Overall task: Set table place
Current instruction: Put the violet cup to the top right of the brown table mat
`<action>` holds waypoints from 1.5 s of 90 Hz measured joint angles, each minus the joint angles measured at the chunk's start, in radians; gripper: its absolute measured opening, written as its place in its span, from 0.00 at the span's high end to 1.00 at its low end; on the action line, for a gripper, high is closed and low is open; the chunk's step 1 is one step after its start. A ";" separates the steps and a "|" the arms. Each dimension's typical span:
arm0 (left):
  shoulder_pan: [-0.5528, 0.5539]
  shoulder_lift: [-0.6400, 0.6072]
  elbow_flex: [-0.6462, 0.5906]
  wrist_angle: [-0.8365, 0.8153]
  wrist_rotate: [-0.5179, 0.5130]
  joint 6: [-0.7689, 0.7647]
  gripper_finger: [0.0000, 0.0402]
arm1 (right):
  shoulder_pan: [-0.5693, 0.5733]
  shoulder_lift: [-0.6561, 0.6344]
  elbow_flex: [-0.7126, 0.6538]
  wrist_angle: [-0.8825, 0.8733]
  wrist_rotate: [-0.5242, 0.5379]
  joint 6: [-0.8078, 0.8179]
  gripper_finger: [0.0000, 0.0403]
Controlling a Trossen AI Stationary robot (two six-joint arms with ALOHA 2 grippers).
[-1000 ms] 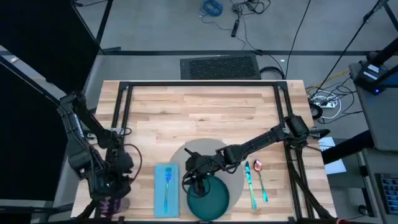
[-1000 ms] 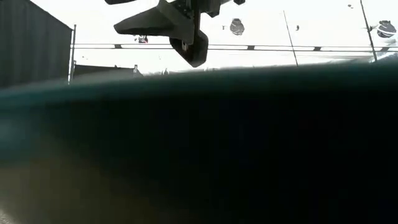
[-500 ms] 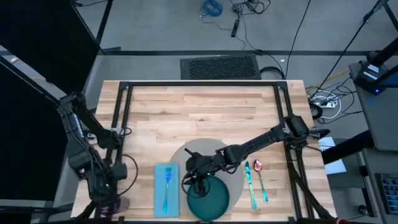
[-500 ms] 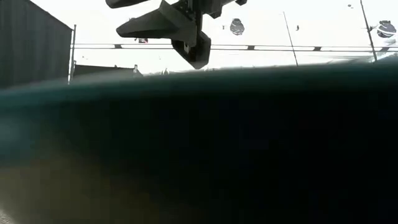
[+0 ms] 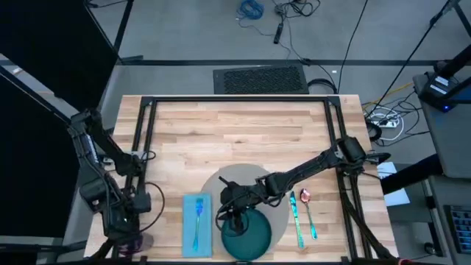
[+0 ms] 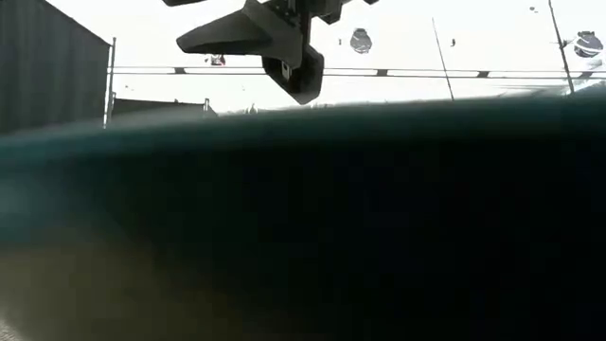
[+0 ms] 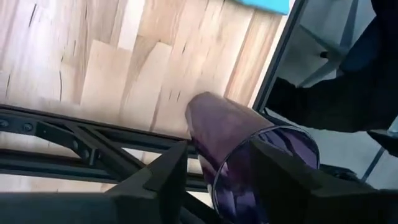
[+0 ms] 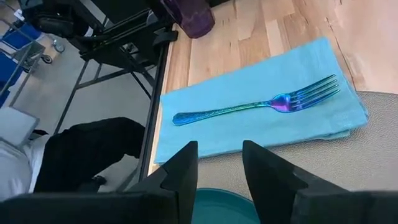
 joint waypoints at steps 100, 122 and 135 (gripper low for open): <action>-0.078 0.212 0.000 -0.028 -0.005 0.084 0.72 | 0.012 0.000 0.000 0.000 0.000 0.000 0.72; -0.036 0.218 0.001 -0.040 -0.051 0.140 0.98 | 0.012 0.000 0.000 0.000 0.000 0.000 0.72; 0.008 0.217 0.002 -0.086 -0.082 0.206 0.99 | 0.012 0.000 0.000 -0.004 0.000 0.000 0.72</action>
